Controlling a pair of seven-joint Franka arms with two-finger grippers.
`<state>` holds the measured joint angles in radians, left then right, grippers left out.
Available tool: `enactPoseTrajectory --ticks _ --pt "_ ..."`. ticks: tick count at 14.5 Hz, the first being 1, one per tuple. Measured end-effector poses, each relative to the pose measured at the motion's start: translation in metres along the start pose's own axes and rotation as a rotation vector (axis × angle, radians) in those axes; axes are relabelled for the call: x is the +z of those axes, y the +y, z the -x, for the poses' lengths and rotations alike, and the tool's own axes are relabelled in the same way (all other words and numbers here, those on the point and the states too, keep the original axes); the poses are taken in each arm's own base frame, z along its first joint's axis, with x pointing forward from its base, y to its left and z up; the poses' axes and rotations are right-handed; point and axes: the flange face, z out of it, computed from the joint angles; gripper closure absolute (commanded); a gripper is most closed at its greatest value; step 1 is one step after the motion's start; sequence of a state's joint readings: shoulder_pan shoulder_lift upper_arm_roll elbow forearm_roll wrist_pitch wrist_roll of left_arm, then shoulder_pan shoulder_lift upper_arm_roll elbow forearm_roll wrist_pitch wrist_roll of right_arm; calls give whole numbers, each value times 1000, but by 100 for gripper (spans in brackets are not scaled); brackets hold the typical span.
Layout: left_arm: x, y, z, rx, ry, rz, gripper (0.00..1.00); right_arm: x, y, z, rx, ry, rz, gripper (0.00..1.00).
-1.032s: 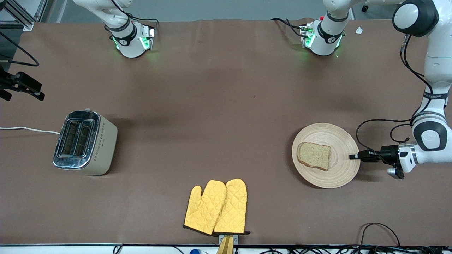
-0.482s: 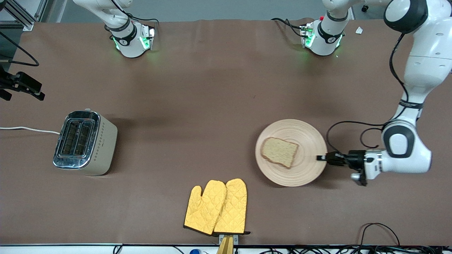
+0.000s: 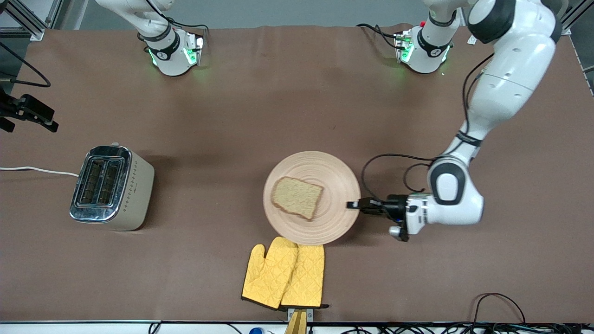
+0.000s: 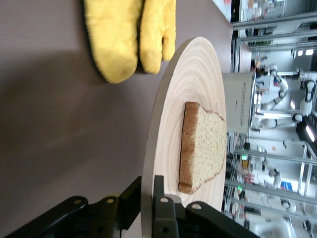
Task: Move plate and put bread in toaster
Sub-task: 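Slide the plate toward the toaster with the left gripper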
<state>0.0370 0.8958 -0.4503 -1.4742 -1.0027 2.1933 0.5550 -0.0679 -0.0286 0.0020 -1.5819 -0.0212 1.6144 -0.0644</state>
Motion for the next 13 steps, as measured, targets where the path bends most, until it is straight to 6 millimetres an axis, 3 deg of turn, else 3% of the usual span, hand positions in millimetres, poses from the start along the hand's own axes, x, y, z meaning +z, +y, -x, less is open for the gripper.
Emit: enactPoseTrajectory --ticks 3,5,7,10,11,12,13 --pt "88 27 22 -24 59 -29 100 0 2 0 4 0 0 0" --pt "140 31 44 -41 80 -66 100 0 4 0 7 -1 0 0" --pt "178 28 63 -67 94 -88 100 0 4 0 8 -1 0 0" --pt "207 29 74 -89 97 -79 98 1 4 0 8 -1 0 0" --pt "210 30 75 -94 99 -74 86 1 4 0 8 -2 0 0" --pt "211 29 74 -97 102 -73 60 1 4 0 8 -2 0 0" --pt "210 28 73 -97 105 -74 1 1 5 0 8 -3 0 0"
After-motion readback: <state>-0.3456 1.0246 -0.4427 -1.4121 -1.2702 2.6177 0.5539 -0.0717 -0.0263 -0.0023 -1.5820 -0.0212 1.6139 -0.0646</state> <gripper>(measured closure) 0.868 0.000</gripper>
